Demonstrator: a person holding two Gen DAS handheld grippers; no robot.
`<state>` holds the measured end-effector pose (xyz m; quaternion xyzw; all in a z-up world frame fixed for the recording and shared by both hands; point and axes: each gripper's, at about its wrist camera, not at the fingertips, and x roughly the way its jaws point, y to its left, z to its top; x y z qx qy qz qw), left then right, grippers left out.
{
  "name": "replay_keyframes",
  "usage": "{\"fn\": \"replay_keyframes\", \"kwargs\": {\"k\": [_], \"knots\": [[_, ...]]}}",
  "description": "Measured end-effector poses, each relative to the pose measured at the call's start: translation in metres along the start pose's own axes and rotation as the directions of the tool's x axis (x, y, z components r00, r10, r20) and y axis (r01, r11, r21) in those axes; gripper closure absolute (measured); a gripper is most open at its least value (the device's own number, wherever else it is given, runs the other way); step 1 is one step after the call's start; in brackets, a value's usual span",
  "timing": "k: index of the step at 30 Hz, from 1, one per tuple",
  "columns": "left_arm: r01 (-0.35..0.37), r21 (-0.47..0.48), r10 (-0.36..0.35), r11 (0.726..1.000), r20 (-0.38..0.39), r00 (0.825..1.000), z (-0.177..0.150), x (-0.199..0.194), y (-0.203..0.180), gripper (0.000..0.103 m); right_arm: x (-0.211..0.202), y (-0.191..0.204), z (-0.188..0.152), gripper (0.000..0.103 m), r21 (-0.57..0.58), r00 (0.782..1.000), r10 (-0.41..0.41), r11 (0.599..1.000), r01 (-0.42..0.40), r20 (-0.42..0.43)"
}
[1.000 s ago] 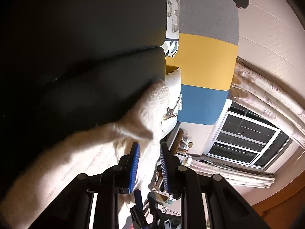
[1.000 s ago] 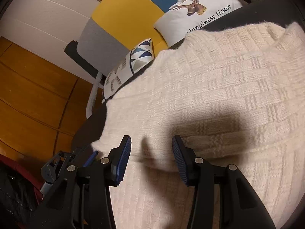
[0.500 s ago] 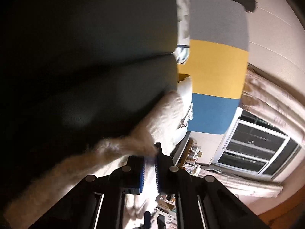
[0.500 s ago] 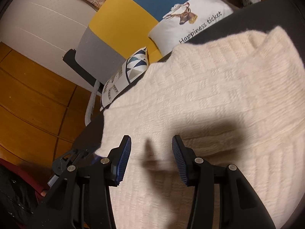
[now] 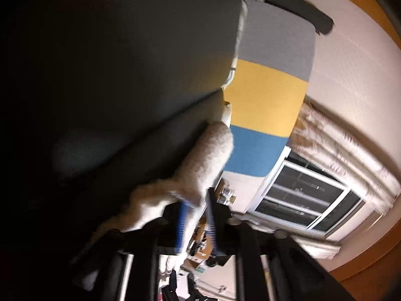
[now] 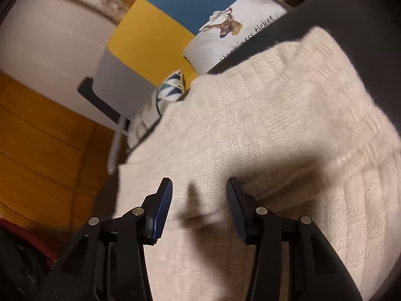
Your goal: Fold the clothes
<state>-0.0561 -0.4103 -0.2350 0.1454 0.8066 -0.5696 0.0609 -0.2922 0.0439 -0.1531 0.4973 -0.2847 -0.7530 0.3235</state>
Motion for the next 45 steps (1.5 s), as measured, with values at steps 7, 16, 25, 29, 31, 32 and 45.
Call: {"fn": "replay_keyframes", "kwargs": {"k": [7,16,25,29,31,32,45], "knots": [[-0.113,0.056,0.111,0.992,0.035,0.993,-0.008,0.011,-0.016,0.083,-0.038,-0.042,0.011,0.054,0.138,0.995,0.046,0.989,-0.058,0.087],[-0.119,0.161,0.109,0.980,0.067,0.992,-0.008,0.007,-0.022,0.097,-0.074,-0.089,0.027,0.055,0.249,0.985,0.013,0.967,-0.056,0.171],[0.024,0.127,-0.027,0.992,0.025,0.999,0.002,0.000,-0.009,0.098,-0.037,-0.065,0.035,0.095,0.149,0.994,-0.019,0.989,0.003,0.110],[0.054,0.107,-0.058,0.993,0.041,0.997,0.012,-0.012,0.002,0.098,-0.046,-0.016,0.030,0.094,-0.013,0.990,0.053,0.999,-0.052,0.134],[0.034,0.105,-0.038,0.994,0.045,0.998,0.014,-0.016,0.007,0.098,-0.046,-0.001,0.028,0.094,-0.065,0.991,0.046,0.997,-0.038,0.125],[0.029,0.103,-0.034,0.994,0.044,0.998,0.015,-0.018,0.009,0.098,-0.040,-0.006,0.029,0.094,-0.051,0.994,0.017,0.999,-0.012,0.108],[-0.087,0.095,0.081,0.992,0.066,0.995,0.001,-0.006,-0.005,0.100,-0.018,-0.036,0.023,0.094,0.050,0.999,-0.023,0.999,0.021,0.046]]}}
